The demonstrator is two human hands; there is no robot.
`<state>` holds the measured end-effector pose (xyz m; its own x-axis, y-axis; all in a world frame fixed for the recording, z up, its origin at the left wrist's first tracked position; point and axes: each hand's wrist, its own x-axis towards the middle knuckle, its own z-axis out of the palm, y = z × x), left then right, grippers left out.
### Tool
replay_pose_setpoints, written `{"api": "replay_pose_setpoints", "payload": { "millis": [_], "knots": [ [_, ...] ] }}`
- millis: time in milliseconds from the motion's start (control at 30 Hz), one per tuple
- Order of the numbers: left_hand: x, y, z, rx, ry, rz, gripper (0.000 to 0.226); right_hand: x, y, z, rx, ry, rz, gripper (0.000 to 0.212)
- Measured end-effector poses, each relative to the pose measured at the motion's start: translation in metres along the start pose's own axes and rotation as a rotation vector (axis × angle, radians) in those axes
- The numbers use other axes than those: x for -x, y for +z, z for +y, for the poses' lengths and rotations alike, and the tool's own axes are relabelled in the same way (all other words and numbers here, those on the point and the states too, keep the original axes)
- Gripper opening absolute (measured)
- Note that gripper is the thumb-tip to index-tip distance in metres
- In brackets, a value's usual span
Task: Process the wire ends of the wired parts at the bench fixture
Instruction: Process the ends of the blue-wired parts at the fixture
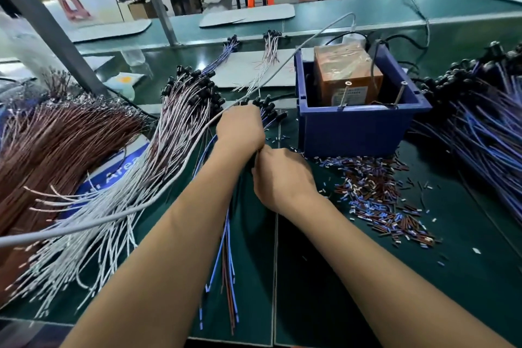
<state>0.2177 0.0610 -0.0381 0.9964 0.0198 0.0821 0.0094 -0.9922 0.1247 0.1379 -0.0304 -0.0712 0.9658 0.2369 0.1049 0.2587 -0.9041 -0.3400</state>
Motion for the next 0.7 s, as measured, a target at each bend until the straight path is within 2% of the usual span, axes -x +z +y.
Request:
{"api": "replay_pose_setpoints", "payload": {
  "millis": [67, 133, 233, 333, 400, 433, 500, 600, 700],
  "knots": [
    [-0.001, -0.001, -0.001, 0.068, -0.023, -0.032, 0.031, -0.001, -0.002, 0.001, -0.026, 0.015, -0.032, 0.012],
    [0.0, -0.001, -0.001, 0.223, -0.065, 0.005, 0.036, -0.001, -0.005, 0.002, -0.079, 0.04, -0.057, 0.015],
    [0.009, -0.003, 0.005, 0.681, -0.171, 0.119, 0.025, -0.004, -0.012, 0.004, -0.209, 0.12, -0.115, 0.021],
    [0.019, -0.008, 0.015, 1.201, -0.281, 0.131, 0.016, -0.007, -0.02, 0.005, -0.365, 0.146, -0.124, 0.022],
    [0.023, -0.017, 0.02, 1.336, -0.328, 0.174, 0.003, -0.003, -0.025, 0.007, -0.574, 0.158, -0.051, 0.027],
    [0.025, -0.024, 0.022, 1.398, -0.341, 0.199, 0.003, 0.001, -0.027, 0.009, -0.689, 0.16, 0.0, 0.028],
    [0.031, -0.041, 0.027, 1.569, -0.327, 0.229, 0.005, 0.009, -0.031, 0.01, -0.906, 0.134, 0.042, 0.031],
    [0.043, -0.068, 0.042, 1.856, -0.236, 0.219, 0.022, 0.019, -0.038, 0.006, -1.189, 0.056, -0.048, 0.04],
    [0.047, -0.088, 0.054, 2.036, -0.152, 0.217, 0.024, 0.024, -0.052, 0.011, -1.425, 0.01, -0.053, 0.043]
  ]
}}
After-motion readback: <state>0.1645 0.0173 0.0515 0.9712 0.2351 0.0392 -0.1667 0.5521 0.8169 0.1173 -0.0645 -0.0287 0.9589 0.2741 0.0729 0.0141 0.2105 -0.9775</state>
